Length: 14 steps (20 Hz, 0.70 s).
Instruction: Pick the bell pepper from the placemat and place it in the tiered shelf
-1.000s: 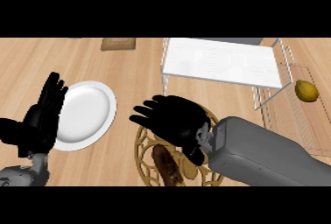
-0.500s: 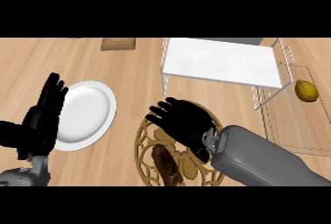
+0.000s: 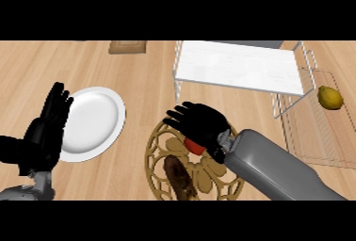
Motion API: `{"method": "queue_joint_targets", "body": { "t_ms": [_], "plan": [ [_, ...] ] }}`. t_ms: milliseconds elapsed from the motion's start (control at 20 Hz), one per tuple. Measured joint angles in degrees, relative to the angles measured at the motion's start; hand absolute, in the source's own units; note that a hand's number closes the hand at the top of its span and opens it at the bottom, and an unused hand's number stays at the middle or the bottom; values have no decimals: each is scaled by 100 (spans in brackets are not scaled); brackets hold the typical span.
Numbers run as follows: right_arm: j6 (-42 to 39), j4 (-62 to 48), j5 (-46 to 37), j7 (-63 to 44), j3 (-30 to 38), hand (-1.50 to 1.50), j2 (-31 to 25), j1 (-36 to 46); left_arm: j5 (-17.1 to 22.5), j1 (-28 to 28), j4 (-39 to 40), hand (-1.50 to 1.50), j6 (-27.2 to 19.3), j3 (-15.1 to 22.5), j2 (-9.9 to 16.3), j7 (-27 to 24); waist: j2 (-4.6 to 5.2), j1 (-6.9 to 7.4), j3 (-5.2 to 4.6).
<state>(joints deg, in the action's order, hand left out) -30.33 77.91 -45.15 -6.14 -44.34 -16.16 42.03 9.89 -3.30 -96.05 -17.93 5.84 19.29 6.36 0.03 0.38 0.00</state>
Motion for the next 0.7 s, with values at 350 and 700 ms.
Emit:
{"method": "queue_joint_targets", "body": {
  "t_ms": [350, 700],
  "plan": [
    [350, -631, -625, 672, 333, -150, 340, -195, -173, 39, -127, 0, 111, -138, -131, 129, 0, 0, 0],
    [504, -1069, -1236, 1061, 566, -150, 778, -379, -301, -66, 95, 0, 312, -322, -305, 71, 0, -7, -1]
  ]
}}
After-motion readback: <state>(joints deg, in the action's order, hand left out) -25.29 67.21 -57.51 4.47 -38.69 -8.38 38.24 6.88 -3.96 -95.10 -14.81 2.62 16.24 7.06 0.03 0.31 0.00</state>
